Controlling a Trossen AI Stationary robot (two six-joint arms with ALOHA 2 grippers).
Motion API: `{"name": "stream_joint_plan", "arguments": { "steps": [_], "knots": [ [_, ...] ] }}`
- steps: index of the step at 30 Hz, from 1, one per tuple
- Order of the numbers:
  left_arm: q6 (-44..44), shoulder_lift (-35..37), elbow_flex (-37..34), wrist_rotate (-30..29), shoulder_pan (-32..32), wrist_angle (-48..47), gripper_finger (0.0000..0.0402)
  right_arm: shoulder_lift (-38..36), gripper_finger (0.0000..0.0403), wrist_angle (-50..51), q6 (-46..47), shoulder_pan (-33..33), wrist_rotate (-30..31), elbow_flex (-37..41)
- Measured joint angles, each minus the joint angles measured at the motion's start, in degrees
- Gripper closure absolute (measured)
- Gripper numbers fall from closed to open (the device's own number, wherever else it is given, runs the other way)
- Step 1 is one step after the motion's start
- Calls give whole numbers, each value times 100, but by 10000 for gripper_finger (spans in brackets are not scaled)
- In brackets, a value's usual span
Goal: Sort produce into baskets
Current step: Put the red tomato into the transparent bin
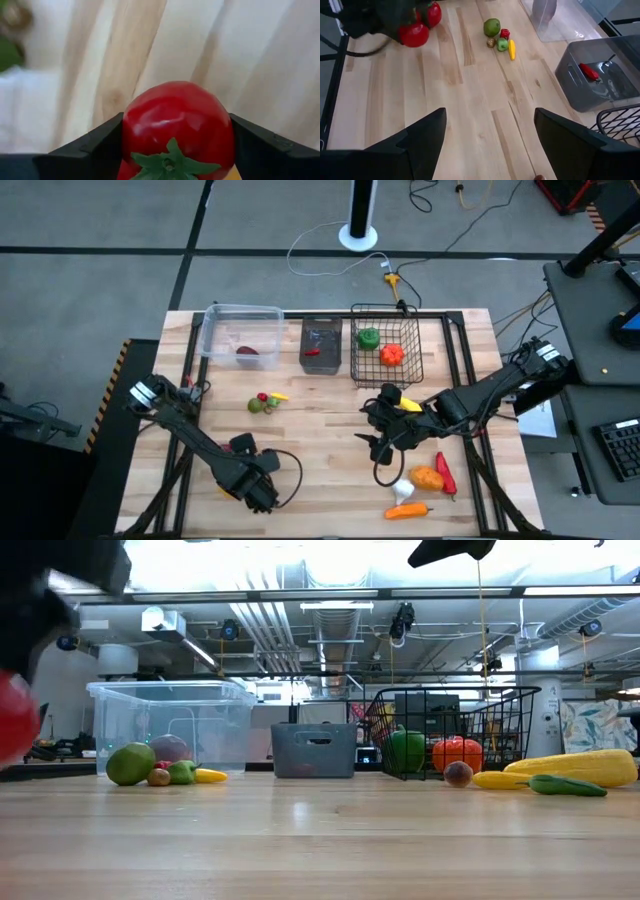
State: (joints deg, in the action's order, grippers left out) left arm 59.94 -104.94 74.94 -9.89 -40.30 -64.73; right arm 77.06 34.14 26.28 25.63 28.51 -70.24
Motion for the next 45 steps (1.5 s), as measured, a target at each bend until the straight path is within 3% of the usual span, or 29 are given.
{"name": "stream_joint_plan", "arguments": {
  "steps": [6,11,18,23,29,38,41,45],
  "knots": [
    [-943,6,917,-1252,53,-1262,120,0,106,-18,-72,0,0,-1],
    [-1235,112,1743,-2414,397,-2520,120,0,108,-18,-128,0,-2,0],
    [-2395,863,1995,-3360,1201,-2511,120,0,113,-22,-169,0,-2,0],
    [-3145,1434,1973,-3508,2168,-2520,120,0,109,-64,-302,0,-2,0],
    [-4409,1973,1940,-3274,3734,-2281,121,0,111,-152,-441,-2,-2,2],
    [-6556,2308,1459,-923,6540,-863,121,0,113,-191,-522,-2,-2,4],
    [-6906,2128,1249,-574,7267,-661,121,0,111,-189,-530,-2,-2,4],
    [-7146,1790,1013,-339,7777,-459,121,0,110,-189,-531,-2,-2,4]
  ]
}}
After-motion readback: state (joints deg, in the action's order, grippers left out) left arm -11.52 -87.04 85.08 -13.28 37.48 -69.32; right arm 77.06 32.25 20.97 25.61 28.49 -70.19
